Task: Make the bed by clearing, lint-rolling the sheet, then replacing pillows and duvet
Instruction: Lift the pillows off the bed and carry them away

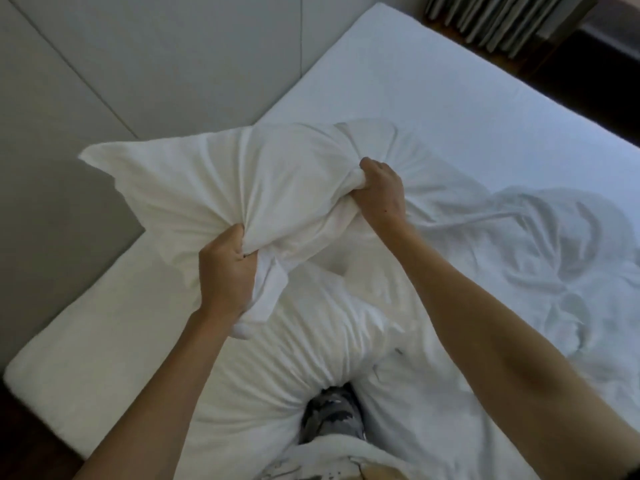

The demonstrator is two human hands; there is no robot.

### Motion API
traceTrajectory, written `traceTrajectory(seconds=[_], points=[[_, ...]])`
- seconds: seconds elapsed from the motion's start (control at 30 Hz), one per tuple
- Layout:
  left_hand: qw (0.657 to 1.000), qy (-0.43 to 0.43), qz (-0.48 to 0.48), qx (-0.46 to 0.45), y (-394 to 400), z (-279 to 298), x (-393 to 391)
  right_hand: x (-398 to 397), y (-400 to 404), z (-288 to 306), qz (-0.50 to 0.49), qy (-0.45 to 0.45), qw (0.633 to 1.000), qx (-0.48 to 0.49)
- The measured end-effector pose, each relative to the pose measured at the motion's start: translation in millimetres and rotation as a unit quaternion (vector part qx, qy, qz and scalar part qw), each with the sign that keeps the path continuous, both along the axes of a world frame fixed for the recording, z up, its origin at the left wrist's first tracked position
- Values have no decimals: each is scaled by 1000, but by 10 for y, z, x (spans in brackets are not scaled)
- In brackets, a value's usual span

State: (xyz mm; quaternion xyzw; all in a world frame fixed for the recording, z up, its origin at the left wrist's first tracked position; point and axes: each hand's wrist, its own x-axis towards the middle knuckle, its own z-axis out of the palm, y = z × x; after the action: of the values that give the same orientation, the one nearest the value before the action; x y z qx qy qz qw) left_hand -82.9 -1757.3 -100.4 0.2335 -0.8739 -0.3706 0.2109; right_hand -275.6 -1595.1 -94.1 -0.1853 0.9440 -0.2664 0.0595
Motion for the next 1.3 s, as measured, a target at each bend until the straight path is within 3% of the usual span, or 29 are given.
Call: traceTrajectory(seconds=[0.23,0.5,0.6,0.67,0.77,0.8,0.83,0.9,0.97,1.03,1.13,1.2,1.3], points=[[996,83,-4,-26,-464,674,1878,1880,-430,711,-20,61,998,-4],[990,134,-45,28,-427,537,3493,3379,-660,710,-41,142,989,-8],[994,35,-54,93,-209,271,4108,3962,-537,323,-72,130,989,5],[976,-119,-117,139,-43,70,4463,4400,-373,25,-100,57,992,48],[865,-383,-308,101,23,-298,4796,5020,-108,-358,-124,-60,981,133],[843,-409,-333,106,-58,-389,4813,5179,-48,-466,-134,-110,973,153],[848,-402,-325,119,-172,-471,4775,5303,-6,-561,-153,-157,963,155],[895,-344,-258,120,-453,-600,4556,5413,3,-710,-216,-216,945,113],[930,-298,-206,56,-755,-735,4204,5411,-55,-784,-298,-204,932,40],[938,-299,-174,4,-997,-866,3761,5368,-120,-802,-390,-177,903,-40],[913,-363,-186,19,-1197,-1108,3160,5293,-131,-901,-496,-207,833,-130],[881,-413,-200,112,-1255,-1236,2885,5253,-119,-1035,-523,-258,794,-170],[854,-441,-206,185,-1259,-1318,2677,5166,-118,-1206,-527,-292,767,-222]])
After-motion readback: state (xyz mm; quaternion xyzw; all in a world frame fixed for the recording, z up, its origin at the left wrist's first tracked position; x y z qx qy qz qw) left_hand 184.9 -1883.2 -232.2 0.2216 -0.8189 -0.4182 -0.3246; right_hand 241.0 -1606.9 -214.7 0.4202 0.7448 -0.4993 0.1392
